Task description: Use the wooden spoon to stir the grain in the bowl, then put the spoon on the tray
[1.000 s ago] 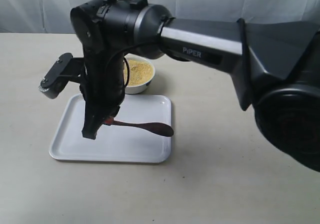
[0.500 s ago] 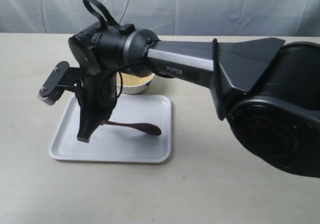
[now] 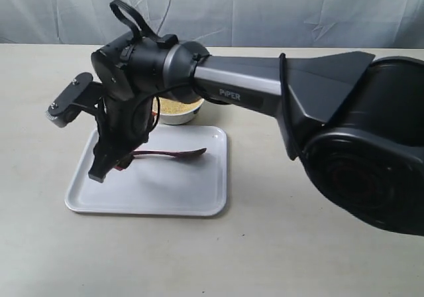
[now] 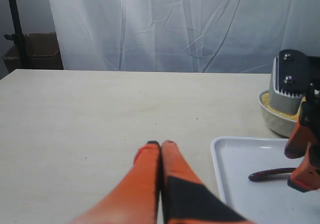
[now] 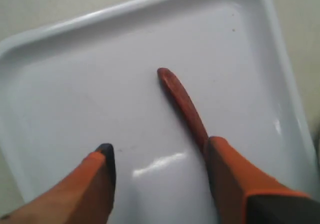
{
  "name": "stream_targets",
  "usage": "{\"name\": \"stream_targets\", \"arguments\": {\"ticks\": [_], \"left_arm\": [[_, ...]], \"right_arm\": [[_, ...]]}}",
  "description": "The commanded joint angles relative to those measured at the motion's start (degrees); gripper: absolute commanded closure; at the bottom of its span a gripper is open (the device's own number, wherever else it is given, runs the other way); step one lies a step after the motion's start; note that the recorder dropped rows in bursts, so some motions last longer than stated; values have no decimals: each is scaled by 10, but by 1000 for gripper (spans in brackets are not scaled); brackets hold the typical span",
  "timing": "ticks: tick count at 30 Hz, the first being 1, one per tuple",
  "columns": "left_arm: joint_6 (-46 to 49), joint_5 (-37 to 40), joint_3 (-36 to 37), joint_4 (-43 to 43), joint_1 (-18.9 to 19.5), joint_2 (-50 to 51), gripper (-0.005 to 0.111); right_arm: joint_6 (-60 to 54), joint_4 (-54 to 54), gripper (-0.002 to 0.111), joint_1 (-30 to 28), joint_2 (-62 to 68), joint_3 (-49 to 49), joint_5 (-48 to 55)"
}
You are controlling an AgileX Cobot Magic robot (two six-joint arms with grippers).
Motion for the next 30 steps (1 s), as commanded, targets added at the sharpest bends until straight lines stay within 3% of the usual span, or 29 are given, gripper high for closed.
{"name": "stream_targets", "arguments": {"ticks": [1,3,7,8,16,24,30], "left_arm": [[1,-8,3,0,1,-2,107],[1,-8,3,0,1,-2,107],[1,-8,3,0,1,-2,107],[1,-8,3,0,1,-2,107],[1,-8,3,0,1,-2,107],[0,-8,3,0,1,-2,107],[1,-8,3,0,1,-2,107]], "right_arm": [[81,0,59,-7,-54,-3,15],[108,0,69,-20,-71,-3,23],[153,15,105,-66,-99,-3,70],[164,25,108,-87,-106,-3,95],[178,91,108,-225,-192,102,136],[204,66,108,-365,-403,373,7],[216,0,108,-427,-608,564,-97]]}}
